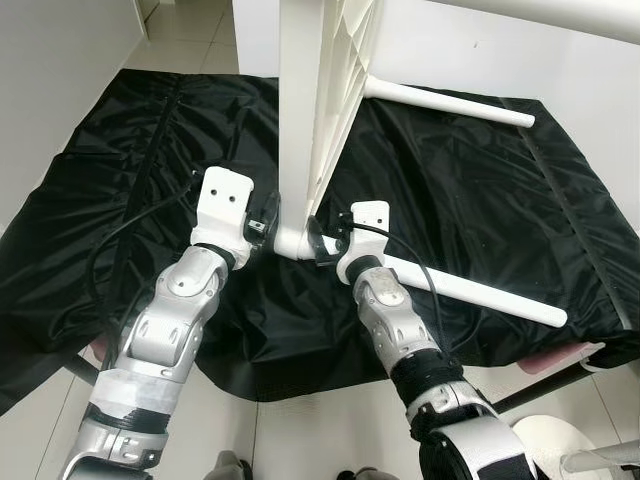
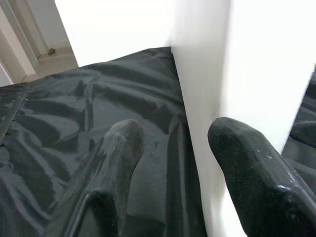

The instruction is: Building children table

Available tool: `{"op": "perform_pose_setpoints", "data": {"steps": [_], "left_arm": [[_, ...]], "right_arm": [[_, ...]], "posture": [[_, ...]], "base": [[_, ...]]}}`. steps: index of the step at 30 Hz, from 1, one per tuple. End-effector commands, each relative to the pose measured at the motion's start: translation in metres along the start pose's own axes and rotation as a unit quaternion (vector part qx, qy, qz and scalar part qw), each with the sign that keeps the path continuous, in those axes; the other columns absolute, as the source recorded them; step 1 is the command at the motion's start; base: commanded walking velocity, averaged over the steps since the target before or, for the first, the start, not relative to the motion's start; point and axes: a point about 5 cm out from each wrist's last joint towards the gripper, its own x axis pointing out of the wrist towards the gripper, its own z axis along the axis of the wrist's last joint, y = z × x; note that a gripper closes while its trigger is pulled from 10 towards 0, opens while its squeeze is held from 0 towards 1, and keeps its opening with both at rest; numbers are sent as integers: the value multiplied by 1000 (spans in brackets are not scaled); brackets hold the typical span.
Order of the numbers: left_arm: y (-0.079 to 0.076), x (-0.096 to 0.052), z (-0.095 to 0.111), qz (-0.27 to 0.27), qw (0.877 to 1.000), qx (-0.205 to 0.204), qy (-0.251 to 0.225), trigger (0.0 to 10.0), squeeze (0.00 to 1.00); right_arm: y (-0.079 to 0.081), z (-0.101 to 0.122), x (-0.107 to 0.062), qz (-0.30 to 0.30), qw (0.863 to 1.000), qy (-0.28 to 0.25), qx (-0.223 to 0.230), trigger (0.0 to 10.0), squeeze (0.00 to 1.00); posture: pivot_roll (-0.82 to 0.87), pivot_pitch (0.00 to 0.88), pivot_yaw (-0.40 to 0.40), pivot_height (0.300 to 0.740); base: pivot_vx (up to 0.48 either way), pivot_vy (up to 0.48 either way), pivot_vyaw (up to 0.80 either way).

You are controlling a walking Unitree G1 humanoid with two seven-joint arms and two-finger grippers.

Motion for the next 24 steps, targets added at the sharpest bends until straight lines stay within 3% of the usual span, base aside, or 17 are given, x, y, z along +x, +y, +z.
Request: {"op": "perform_pose_setpoints", "data": {"steps": [1,10,19,23,24], "left_arm": [[-15,-3,-2,-115,993,0,6,10000,0],[-7,-22,-7,-164,985,33,33,10000,0],[-13,-32,2,-200,980,5,25,10000,0],[-18,-30,7,-187,982,-10,22,10000,0],[-18,-29,10,-179,984,-17,16,10000,43]], "right_arm": [[13,-2,2,23,1000,5,1,10000,0],[13,-6,2,28,1000,2,-6,10000,0],[8,-13,-8,30,1000,-6,-2,10000,0],[-2,-12,-19,16,1000,-26,2,10000,0],[-7,-11,-26,9,999,-37,5,10000,0]], "posture": [[44,111,-35,740],[44,131,-37,740],[51,142,-48,740],[43,147,-52,740],[42,146,-55,740]], "base": [[0,0,0],[0,0,0],[0,0,0],[0,0,0],[0,0,0]]}}
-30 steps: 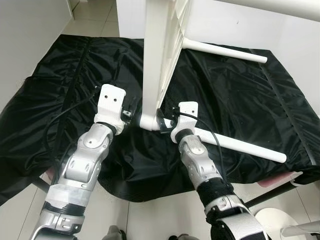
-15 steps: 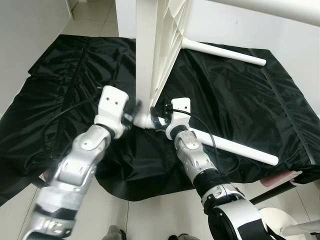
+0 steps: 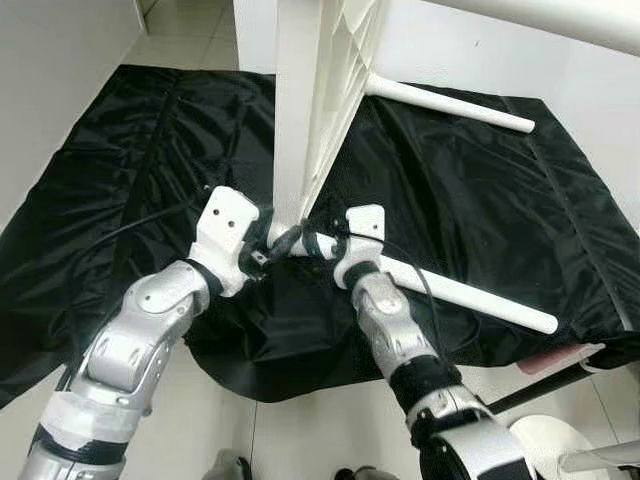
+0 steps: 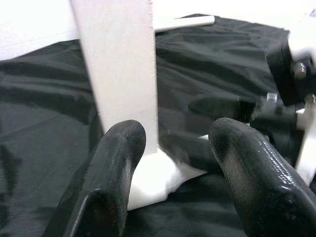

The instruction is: Building children table

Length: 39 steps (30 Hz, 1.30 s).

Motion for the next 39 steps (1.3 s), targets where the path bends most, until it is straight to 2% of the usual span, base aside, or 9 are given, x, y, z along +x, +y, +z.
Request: {"op": "perform_pose_setpoints", "data": {"steps": [1,2,3,4,6,20,21,22,39], "left_arm": [[-1,0,3,12,1000,-6,-3,10000,43],[0,1,5,17,1000,-9,-8,10000,43],[3,2,7,30,999,-6,-13,10000,255],[3,2,7,30,999,-6,-13,10000,255],[6,4,16,43,999,-5,-30,10000,1000],[15,11,44,106,992,36,-65,10000,1000],[13,14,46,107,991,35,-68,10000,600],[11,16,47,113,991,35,-70,10000,0],[-12,38,42,100,993,-3,-69,10000,0]], "right_arm": [[-4,-3,-6,-5,1000,3,8,10000,0],[-8,-2,-10,-9,1000,-2,10,10000,0],[-11,-1,-14,-15,1000,-10,9,10000,0],[-11,-1,-14,-15,1000,-10,9,10000,0],[-20,4,-22,-29,999,-25,11,10000,0],[-75,40,-59,-121,989,-78,-18,10000,0],[-81,43,-61,-128,988,-79,-26,10000,0],[-85,45,-63,-132,988,-79,-30,10000,0],[-85,51,-62,-131,988,-71,-38,10000,0]], "posture": [[42,146,-55,740],[42,146,-55,740],[36,144,-57,740],[36,144,-57,740],[33,140,-56,740],[2,111,-59,740],[2,111,-59,740],[0,104,-61,740],[-7,74,-65,740]], "base": [[0,0,0],[0,0,0],[0,0,0],[0,0,0],[0,0,0],[0,0,0],[0,0,0],[0,0,0],[0,0,0]]}}
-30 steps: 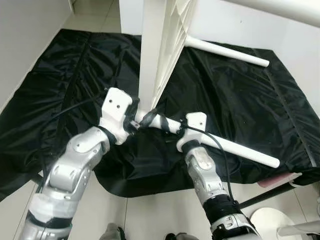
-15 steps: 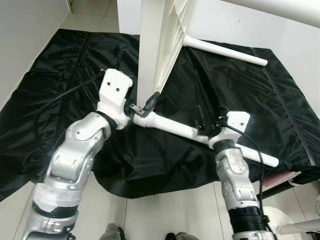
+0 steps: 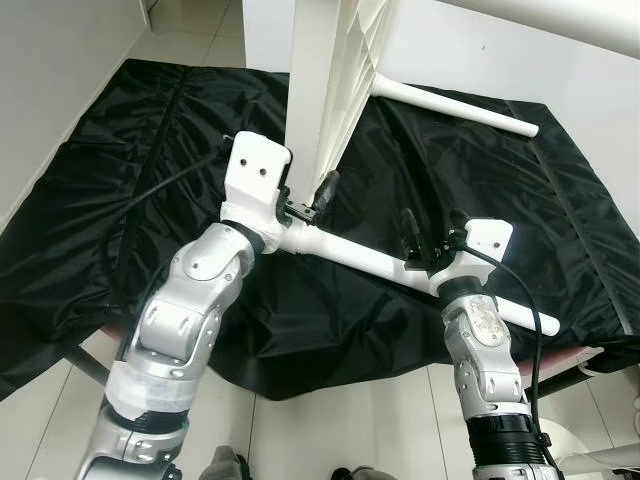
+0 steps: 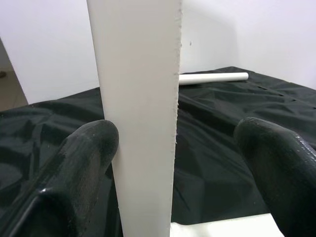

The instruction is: Building children table

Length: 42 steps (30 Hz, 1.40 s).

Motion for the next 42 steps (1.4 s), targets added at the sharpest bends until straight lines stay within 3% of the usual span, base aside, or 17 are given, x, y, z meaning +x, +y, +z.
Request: {"op": "perform_pose_setpoints", "data": {"steps": [1,13,16,21,25,36,42], "left_arm": [[-1,3,-4,17,1000,2,8,10000,0],[-3,13,-9,33,999,-3,20,10000,0],[-9,24,-15,50,998,27,31,10000,0],[-11,33,-17,59,997,40,33,10000,0],[-7,42,-17,69,997,28,37,10000,0],[-4,43,-20,78,996,33,39,10000,0],[-6,58,-17,84,995,33,31,10000,0]], "right_arm": [[-1,0,-1,-1,1000,4,0,10000,0],[2,0,-2,2,1000,10,1,10000,0],[4,3,-1,4,1000,6,0,10000,0],[3,4,-1,-3,1000,5,3,10000,0],[2,5,-3,-11,1000,4,2,10000,0],[1,4,-3,-15,1000,7,2,10000,0],[6,6,0,-7,1000,5,7,10000,0]], "posture": [[-7,74,-65,740],[-11,77,-71,740],[-13,90,-68,740],[-15,96,-64,740],[-39,106,-45,740],[-32,112,-50,740],[-25,119,-50,740]], "base": [[0,0,0],[0,0,0],[0,0,0],[0,0,0],[0,0,0],[0,0,0],[0,0,0]]}}
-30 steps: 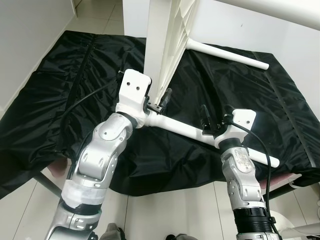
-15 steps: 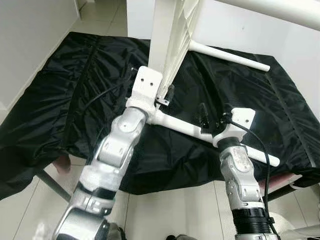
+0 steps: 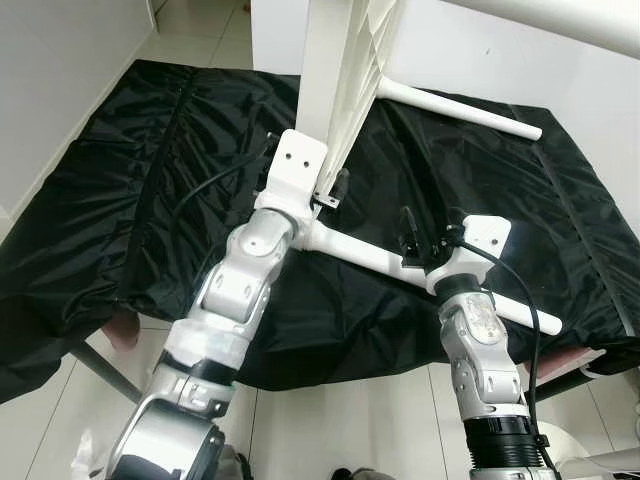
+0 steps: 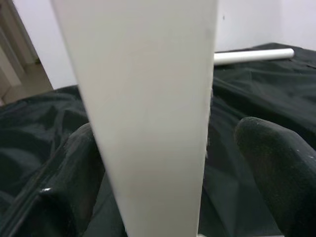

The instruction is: Building children table

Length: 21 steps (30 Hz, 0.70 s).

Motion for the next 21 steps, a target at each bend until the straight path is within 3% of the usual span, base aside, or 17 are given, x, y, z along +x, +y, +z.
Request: {"op": "perform_pose_setpoints", "data": {"steps": [1,10,21], "left_arm": [[-1,4,3,20,1000,0,-7,10000,0],[4,20,8,22,999,-35,-8,10000,0],[16,31,11,16,999,-43,-16,10000,0]], "right_arm": [[-1,2,0,-3,1000,0,0,10000,0],[11,9,-4,27,999,-18,1,10000,0],[10,11,-8,23,1000,-16,-2,10000,0]], "posture": [[-25,119,-50,740],[-40,128,-29,740],[-46,146,-19,740]], "base": [[0,0,0],[0,0,0],[0,0,0]]}}
